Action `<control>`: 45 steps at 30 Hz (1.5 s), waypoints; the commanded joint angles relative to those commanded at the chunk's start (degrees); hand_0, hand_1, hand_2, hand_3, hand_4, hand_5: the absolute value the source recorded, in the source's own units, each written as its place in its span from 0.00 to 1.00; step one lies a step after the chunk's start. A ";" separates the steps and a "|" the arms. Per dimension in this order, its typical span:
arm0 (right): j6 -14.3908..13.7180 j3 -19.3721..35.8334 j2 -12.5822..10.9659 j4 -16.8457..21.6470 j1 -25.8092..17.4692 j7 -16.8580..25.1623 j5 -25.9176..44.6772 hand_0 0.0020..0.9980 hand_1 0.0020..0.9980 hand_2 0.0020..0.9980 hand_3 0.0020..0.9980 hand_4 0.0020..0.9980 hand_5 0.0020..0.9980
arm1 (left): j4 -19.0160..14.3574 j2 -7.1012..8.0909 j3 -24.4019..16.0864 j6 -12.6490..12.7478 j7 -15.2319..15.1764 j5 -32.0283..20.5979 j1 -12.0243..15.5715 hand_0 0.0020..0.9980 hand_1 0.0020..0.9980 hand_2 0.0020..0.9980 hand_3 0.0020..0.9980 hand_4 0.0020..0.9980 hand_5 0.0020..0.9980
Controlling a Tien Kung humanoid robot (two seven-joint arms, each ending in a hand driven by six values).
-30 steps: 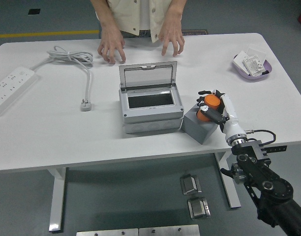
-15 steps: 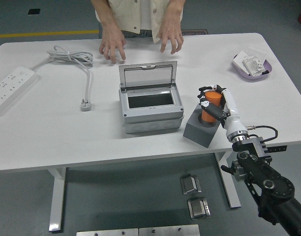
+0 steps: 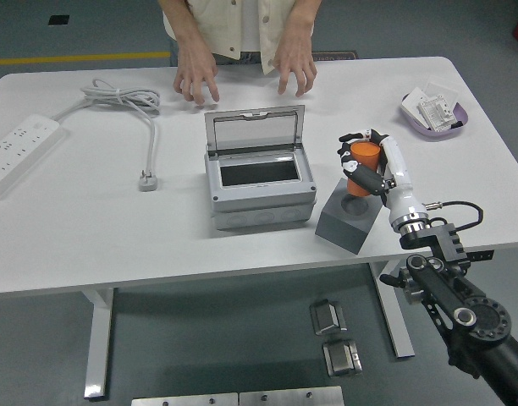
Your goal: Fetch the battery,place it into the box,close the lid of the box
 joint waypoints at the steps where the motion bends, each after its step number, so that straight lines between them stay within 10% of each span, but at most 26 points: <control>1: -0.28 0.03 -0.27 0.92 0.16 -0.39 -0.92 0.30 0.31 0.41 0.50 0.32 0.00 | 0.00 0.02 -0.01 0.00 0.01 0.01 0.01 0.63 0.62 0.59 0.64 0.69 0.14; 18: -9.41 -3.03 -2.68 10.29 3.24 0.21 -6.02 0.22 0.25 0.40 0.49 0.30 0.00 | 0.00 1.34 -0.14 -0.17 0.05 0.55 -1.02 0.63 0.62 0.59 0.64 0.69 0.14; 45: -9.13 -2.34 -1.60 8.42 6.81 -11.86 -41.78 0.21 0.22 0.39 0.48 0.31 0.00 | 0.00 1.41 -0.45 -0.09 0.21 0.08 -0.05 0.63 0.62 0.59 0.64 0.69 0.15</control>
